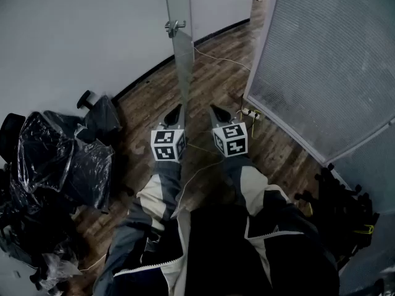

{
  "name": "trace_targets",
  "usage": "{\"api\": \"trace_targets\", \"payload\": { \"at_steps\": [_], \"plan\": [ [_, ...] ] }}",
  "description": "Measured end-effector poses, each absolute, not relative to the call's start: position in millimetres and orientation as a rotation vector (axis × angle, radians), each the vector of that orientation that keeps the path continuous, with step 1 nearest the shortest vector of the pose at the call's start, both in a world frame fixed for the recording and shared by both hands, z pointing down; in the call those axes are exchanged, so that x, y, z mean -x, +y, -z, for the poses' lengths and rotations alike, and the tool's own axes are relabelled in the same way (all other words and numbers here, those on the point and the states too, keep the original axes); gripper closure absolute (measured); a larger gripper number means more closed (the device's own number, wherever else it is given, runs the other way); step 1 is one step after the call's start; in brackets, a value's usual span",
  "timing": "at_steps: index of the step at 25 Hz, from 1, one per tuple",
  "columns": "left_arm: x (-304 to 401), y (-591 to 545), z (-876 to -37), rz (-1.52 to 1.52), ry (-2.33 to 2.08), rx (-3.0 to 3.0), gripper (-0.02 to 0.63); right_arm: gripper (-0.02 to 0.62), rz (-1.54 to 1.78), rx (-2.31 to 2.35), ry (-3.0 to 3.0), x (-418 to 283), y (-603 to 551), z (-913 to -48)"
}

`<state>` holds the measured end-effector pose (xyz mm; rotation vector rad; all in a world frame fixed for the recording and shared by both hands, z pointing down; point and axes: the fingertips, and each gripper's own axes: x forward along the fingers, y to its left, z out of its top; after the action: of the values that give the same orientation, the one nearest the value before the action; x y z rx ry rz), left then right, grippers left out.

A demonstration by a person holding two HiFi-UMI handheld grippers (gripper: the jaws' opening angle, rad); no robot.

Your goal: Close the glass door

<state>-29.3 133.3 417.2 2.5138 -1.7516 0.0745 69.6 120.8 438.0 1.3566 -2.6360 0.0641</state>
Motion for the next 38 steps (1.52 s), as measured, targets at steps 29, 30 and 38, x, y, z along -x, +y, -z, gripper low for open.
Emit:
{"api": "trace_targets", "payload": {
  "at_steps": [29, 30, 38],
  "plan": [
    [108.2, 145.3, -432.8, -0.075, -1.727, -2.554, 0.601, 0.589, -0.039, -1.301, -2.646, 27.9, 140.7, -448.9],
    [112.3, 146.3, -436.4, -0.077, -1.720, -2.555, 0.601, 0.589, -0.040, -1.302, -2.643, 32.5, 142.3, -451.4],
    [127.0, 138.6, -461.9, -0.084, -1.671, -2.533, 0.601, 0.589, -0.067, -1.322, -2.594, 39.3, 138.7, -472.2]
  ]
}}
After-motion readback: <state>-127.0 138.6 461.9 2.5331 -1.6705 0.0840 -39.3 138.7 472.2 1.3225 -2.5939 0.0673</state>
